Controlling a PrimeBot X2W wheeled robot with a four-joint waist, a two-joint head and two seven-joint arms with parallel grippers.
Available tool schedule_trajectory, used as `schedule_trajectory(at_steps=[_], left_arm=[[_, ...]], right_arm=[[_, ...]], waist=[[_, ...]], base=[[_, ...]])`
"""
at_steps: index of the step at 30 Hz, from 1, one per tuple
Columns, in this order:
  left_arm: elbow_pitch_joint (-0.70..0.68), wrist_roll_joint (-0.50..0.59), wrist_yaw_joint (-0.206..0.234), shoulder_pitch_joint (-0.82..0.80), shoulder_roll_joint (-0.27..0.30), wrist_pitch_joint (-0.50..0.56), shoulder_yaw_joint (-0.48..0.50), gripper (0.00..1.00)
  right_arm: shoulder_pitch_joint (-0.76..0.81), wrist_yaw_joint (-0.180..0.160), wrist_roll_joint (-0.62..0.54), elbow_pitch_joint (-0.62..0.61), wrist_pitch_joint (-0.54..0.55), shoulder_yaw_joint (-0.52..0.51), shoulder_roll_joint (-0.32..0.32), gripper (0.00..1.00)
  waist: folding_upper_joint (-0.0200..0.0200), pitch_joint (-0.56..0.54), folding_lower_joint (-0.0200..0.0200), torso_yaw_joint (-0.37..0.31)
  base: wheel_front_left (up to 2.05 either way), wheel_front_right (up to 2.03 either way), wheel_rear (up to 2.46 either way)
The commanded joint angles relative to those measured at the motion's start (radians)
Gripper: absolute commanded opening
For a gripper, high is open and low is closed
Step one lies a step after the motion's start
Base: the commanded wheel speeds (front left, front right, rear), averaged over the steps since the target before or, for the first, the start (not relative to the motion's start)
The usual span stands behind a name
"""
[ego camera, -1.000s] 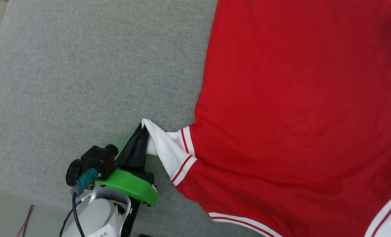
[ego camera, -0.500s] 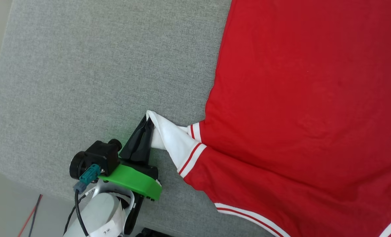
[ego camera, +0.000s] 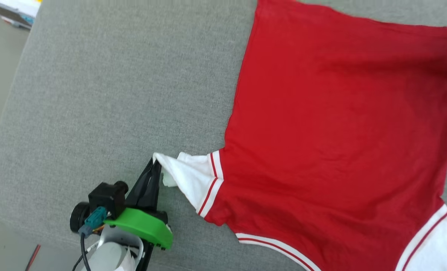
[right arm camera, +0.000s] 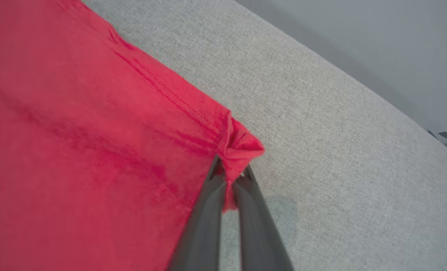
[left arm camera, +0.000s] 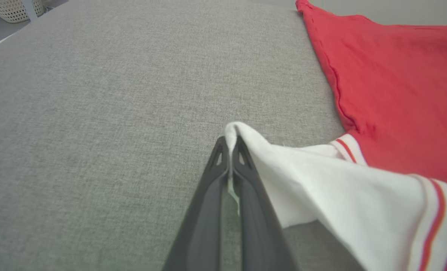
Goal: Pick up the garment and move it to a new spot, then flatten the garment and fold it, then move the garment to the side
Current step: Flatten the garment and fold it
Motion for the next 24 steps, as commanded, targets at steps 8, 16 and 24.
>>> schedule_trajectory(at_steps=[8,16,24], left_arm=[[0.024,-0.028,0.02,0.106,0.03,-0.001,0.021,0.0],[0.025,-0.043,0.039,0.177,0.04,-0.001,0.035,0.0],[0.027,-0.048,0.045,0.213,0.049,-0.002,0.05,0.0]], right_arm=[[0.217,-0.001,0.099,-0.199,-0.084,0.06,-0.183,0.0],[0.561,-0.001,0.171,-0.257,-0.193,-0.051,-0.244,0.0],[0.97,-0.001,0.198,-0.232,-0.266,-0.274,-0.173,0.0]], waist=[[-0.0001,-0.212,-0.0001,-0.118],[-0.0001,-0.279,-0.0001,-0.179],[-0.0001,-0.297,-0.0001,-0.206]], base=[[0.0,0.0,0.0],[0.0,0.0,0.0],[0.0,0.0,0.0]])
